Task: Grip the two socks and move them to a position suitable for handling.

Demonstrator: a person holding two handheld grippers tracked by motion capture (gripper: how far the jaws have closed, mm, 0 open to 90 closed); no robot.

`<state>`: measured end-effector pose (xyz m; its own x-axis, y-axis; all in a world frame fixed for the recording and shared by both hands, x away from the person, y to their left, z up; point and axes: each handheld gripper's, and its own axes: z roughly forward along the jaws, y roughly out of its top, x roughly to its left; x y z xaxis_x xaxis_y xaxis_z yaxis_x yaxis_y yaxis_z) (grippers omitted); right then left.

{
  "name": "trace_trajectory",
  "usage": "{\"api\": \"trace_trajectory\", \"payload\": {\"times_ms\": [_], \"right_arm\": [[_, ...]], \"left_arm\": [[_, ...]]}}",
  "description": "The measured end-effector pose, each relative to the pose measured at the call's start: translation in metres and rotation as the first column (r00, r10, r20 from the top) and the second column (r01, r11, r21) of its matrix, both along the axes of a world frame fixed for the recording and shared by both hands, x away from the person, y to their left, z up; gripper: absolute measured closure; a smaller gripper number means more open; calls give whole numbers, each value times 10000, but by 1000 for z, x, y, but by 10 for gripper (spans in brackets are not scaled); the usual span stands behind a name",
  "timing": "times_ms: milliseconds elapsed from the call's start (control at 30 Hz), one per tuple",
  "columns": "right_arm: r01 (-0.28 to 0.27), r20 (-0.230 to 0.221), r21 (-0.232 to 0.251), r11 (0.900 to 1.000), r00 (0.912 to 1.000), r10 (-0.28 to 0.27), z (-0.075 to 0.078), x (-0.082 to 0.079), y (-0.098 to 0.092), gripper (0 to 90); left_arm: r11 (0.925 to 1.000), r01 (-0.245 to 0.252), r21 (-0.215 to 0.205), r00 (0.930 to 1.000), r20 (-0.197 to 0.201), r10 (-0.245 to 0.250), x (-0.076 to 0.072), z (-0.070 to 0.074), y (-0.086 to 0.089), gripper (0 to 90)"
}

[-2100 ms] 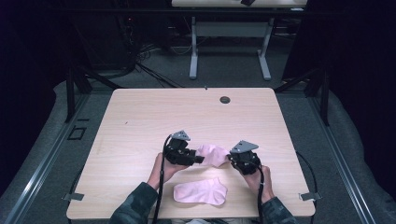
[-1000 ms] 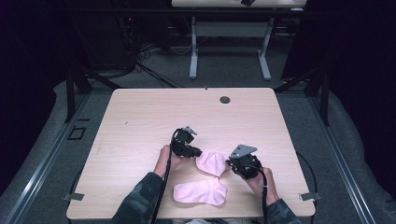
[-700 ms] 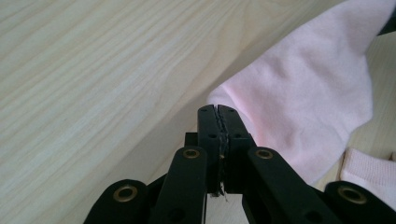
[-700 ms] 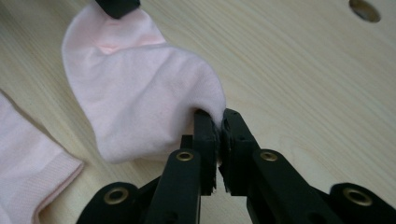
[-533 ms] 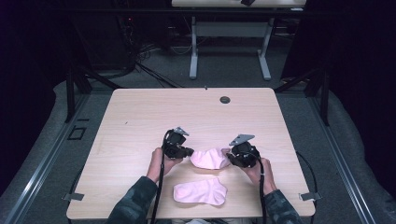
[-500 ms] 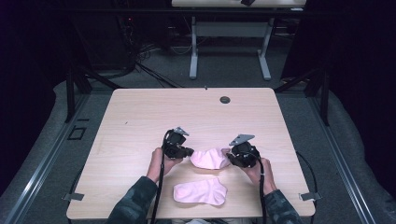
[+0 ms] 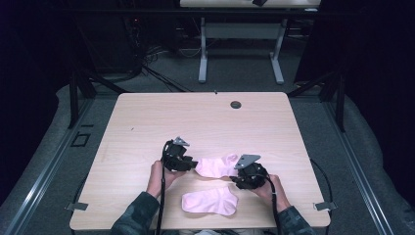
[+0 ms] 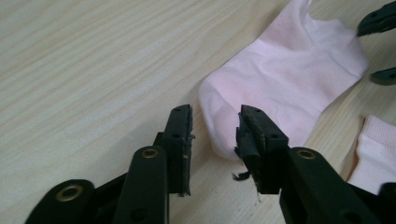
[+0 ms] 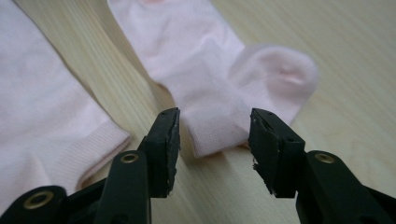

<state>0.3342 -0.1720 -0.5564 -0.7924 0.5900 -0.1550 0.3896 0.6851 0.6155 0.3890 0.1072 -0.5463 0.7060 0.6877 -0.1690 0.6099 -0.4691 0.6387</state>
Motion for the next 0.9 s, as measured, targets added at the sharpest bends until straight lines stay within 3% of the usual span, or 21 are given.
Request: {"api": "trace_trajectory", "payload": {"times_ms": [100,200,300,400,433,467,500,600,700,733,767,800,833,867,900], "right_arm": [[-142,-249,-68,9999,9996,140,-11,4,2,667],[-175,-412,232,9996,9990,184,-12,6,1,799],[-60,-490,401,9992,9988,80,-13,6,0,822],[138,-828,1090,9939,9966,-48,-4,7,-3,837],[138,-828,1090,9939,9966,-48,-4,7,-3,837],[335,-883,1609,9864,9959,-194,4,8,-5,838],[335,-883,1609,9864,9959,-194,4,8,-5,838],[614,-1054,2368,9696,9937,-372,24,7,-6,837],[694,-1050,2559,9642,9935,-437,33,7,-5,837],[871,-1076,2704,9588,9924,-599,39,6,-5,837],[871,-1076,2704,9588,9924,-599,39,6,-5,837],[966,-1154,2852,9536,9911,-659,42,6,-5,836],[966,-1154,2852,9536,9911,-659,42,6,-5,836],[941,-1190,2934,9514,9910,-613,42,5,-6,834],[941,-1190,2934,9514,9910,-613,42,5,-6,834]], "left_arm": [[9999,-41,-95,9994,353,44,-4,5,3,542],[9995,32,-307,9977,675,-11,-8,10,4,505],[9990,198,-401,9967,793,-165,-10,10,3,495],[9978,582,-328,9929,1056,-544,-16,9,-7,474],[9978,582,-328,9929,1056,-544,-16,9,-7,468],[9971,691,-334,9916,1119,-650,-18,9,-11,456],[9955,893,-324,9897,1153,-851,-20,9,-14,456],[9889,1450,-322,9820,1266,-1399,-25,9,-29,427],[9778,2092,-122,9677,1464,-2052,-30,8,-48,424],[9740,2260,140,9604,1639,-2252,-33,7,-57,430],[9740,2260,140,9604,1639,-2252,-33,7,-57,445],[9719,2340,259,9544,1843,-2347,-34,5,-64,479],[9719,2340,259,9544,1843,-2347,-34,5,-64,530],[9692,2458,177,9475,2067,-2441,-35,4,-69,610],[9692,2458,177,9475,2067,-2441,-35,4,-69,683]]}}
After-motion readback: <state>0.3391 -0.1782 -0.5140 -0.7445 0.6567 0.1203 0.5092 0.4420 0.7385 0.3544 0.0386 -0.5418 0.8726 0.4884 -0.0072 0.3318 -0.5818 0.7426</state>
